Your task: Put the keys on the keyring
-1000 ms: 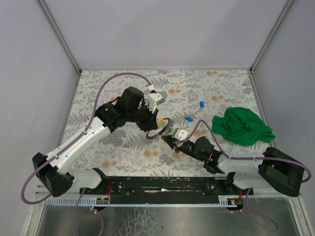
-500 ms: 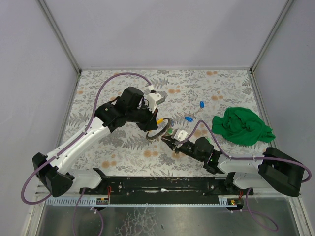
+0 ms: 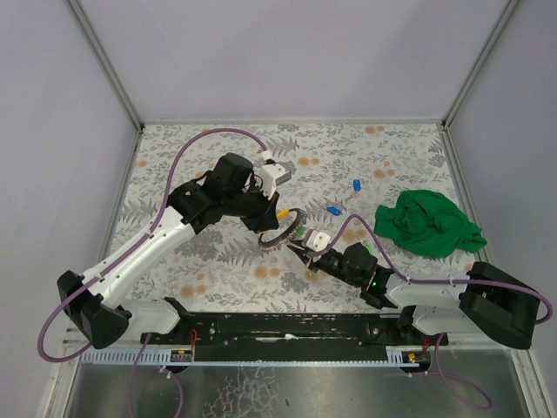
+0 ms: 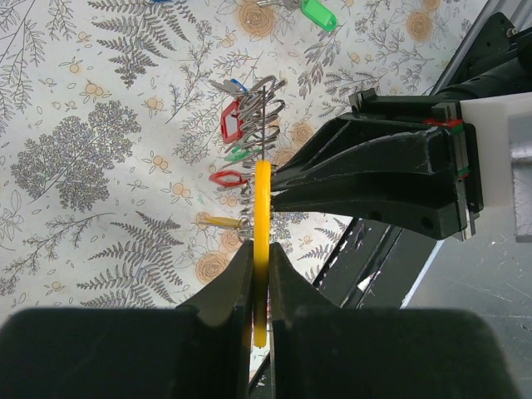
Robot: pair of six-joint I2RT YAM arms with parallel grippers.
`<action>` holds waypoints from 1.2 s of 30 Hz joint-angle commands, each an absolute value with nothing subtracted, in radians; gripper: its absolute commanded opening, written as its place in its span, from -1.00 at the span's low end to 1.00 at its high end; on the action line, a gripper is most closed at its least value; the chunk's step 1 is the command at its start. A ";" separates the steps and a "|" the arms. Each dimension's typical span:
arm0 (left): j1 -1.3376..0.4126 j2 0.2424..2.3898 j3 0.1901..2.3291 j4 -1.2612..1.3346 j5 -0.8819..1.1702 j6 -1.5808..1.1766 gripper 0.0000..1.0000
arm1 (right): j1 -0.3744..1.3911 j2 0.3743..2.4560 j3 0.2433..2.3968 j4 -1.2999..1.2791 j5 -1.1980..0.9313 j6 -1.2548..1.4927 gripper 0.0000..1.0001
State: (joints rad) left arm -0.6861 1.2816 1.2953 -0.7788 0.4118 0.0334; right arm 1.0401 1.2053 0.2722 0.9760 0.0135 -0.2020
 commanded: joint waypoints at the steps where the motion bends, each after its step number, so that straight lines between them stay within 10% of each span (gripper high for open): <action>1: -0.678 1.274 1.296 -0.718 0.431 0.042 -1.00 | 1.054 1.186 0.304 1.006 0.065 -0.228 -0.54; 36: -0.676 1.294 1.307 -0.715 0.464 0.027 -1.00 | 1.075 1.219 0.302 1.088 0.037 -0.177 -0.45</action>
State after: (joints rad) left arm -0.6842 1.2987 1.2953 -0.7788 0.4454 0.0326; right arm 1.0611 1.2114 0.2722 1.0229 0.0334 -0.1829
